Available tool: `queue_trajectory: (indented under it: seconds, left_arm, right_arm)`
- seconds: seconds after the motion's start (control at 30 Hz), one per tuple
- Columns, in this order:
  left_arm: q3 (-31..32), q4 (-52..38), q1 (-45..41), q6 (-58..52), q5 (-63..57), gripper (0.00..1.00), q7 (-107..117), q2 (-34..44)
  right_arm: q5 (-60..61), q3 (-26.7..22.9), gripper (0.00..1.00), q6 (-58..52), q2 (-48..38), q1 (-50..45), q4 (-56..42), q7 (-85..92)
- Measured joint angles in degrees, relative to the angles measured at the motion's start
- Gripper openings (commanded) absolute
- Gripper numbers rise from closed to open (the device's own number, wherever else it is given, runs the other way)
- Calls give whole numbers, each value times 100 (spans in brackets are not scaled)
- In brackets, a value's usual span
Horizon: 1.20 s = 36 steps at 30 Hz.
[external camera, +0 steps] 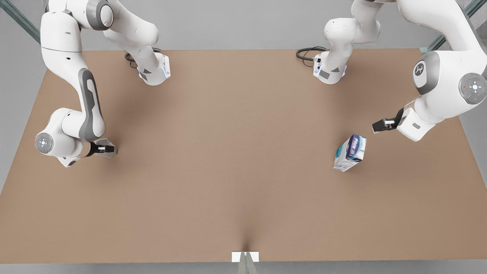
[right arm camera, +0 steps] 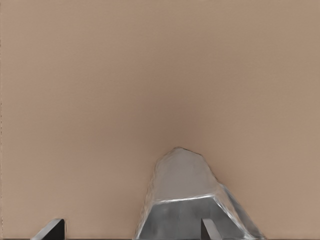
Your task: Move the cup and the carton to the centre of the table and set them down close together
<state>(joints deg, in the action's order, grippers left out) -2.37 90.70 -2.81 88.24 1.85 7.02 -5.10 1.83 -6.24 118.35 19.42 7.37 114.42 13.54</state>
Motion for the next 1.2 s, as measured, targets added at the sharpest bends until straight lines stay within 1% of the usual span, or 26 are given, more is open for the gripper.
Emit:
queue_trajectory:
  seconds: [0.03, 0.1, 0.13, 0.17, 0.23, 0.27, 0.3, 0.37, 0.4, 0.47, 0.53, 0.97, 1.0, 1.1, 1.2]
  left_arm:
    - [0, 0, 0, 0, 0, 100, 1, 0]
    - [0, 0, 0, 0, 0, 100, 1, -9]
    - [0, 0, 0, 0, 0, 100, -4, -9]
    - [0, 0, 0, 0, 0, 100, -13, -15]
    - [0, 17, 0, 0, 0, 100, -15, -18]
    - [0, 26, 0, 0, 0, 100, -16, -17]
    - [0, 26, 0, 0, 0, 100, -17, -18]
    - [0, 26, 0, 0, 0, 100, -8, -18]
    - [0, 26, 0, 0, 0, 100, -8, -18]
    - [0, 26, 0, 0, 1, 100, 1, -9]
    - [0, 26, 0, 0, 1, 100, -21, -15]
    - [-12, 21, -3, 0, 6, 100, -65, 9]
    - [-90, 21, -48, 0, 5, 100, -85, 9]
    - [-97, 19, 48, 0, 2, 100, -96, 9]
    - [-96, 25, -34, 0, 1, 100, -100, 17]
  right_arm:
    - [2, 0, 100, 3, 9, 2, 25, 0]
    - [9, 0, 95, 74, 49, -8, 62, 0]
    - [2, 0, 91, 147, 115, -7, 70, 0]
    - [-3, 0, 85, 152, 140, -2, 79, 0]
    - [-7, 0, 78, 343, 226, 1, 159, -35]
    - [-7, 0, 59, 349, 236, -5, 167, -35]
    - [-25, -5, 53, 354, 253, -10, 164, -40]
    - [-42, -9, 44, 327, 278, 1, 160, -58]
    - [-85, -25, 34, 312, 257, 3, 140, -46]
    - [-238, -27, 24, 311, 264, 2, 116, -44]
    - [-415, -34, 21, 338, 283, 9, 90, -40]
    - [-419, -27, 21, 355, 299, 10, 76, 44]
    - [-414, -27, 21, 350, 299, 10, 55, 68]
    - [-405, -27, 21, 266, 256, 10, -97, 171]
    - [-398, -11, 21, 168, 75, -12, -265, 324]
